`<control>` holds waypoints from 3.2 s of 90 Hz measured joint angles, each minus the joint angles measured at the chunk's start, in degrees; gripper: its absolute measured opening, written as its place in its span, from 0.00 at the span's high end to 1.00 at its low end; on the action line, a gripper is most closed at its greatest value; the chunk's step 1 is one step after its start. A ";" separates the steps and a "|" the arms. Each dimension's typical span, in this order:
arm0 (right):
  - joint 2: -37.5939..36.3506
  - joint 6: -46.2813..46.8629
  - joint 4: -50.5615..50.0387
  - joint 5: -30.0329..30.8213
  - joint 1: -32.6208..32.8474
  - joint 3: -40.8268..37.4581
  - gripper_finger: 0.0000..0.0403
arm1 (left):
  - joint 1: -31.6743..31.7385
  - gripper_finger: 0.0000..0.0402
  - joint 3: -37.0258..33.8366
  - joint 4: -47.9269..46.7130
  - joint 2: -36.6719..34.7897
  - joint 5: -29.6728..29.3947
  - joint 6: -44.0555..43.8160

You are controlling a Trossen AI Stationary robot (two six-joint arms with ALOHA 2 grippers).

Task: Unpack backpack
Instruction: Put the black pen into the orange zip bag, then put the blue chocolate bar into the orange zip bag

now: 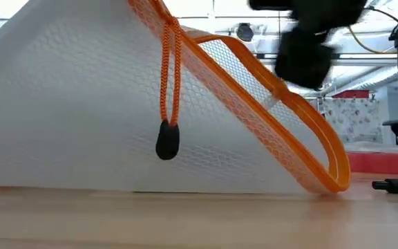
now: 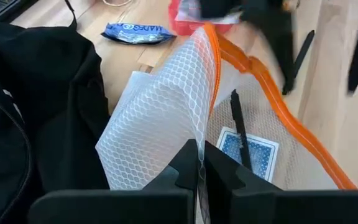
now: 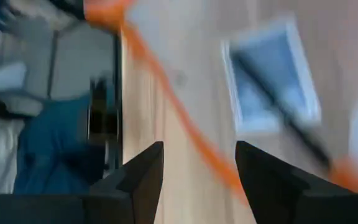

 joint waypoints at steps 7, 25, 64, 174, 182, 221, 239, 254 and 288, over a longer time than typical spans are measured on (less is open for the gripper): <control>-1.89 1.96 -7.10 0.34 3.13 0.00 0.57 | 0.00 1.00 0.00 0.00 0.00 0.00 0.00; -3.26 11.19 -20.78 5.91 10.75 0.00 0.59 | 0.00 1.00 0.00 0.04 0.00 0.03 0.00; -1.69 14.94 -29.52 17.27 16.94 0.00 0.59 | 0.00 1.00 0.00 0.30 0.00 0.07 -0.10; 8.83 10.90 -26.37 10.45 15.62 0.04 0.97 | -0.04 1.00 0.02 0.11 0.00 0.07 0.48; 8.24 12.43 -26.19 9.82 15.58 -0.10 0.97 | -0.04 1.00 0.02 0.10 0.00 0.07 0.48; 2.16 8.67 -8.15 15.59 13.04 0.00 0.99 | 0.39 1.00 0.02 0.17 0.00 0.05 0.35; 2.45 1.85 -3.57 20.96 4.03 -0.02 0.98 | 0.48 1.00 0.02 0.33 0.00 0.04 0.32; 2.49 -4.08 5.55 16.38 -2.38 -0.02 0.90 | 0.48 1.00 0.02 0.32 0.00 0.04 0.35; 2.49 -6.17 0.84 15.85 -1.60 3.31 0.59 | 0.44 1.00 0.02 0.15 0.00 0.04 0.30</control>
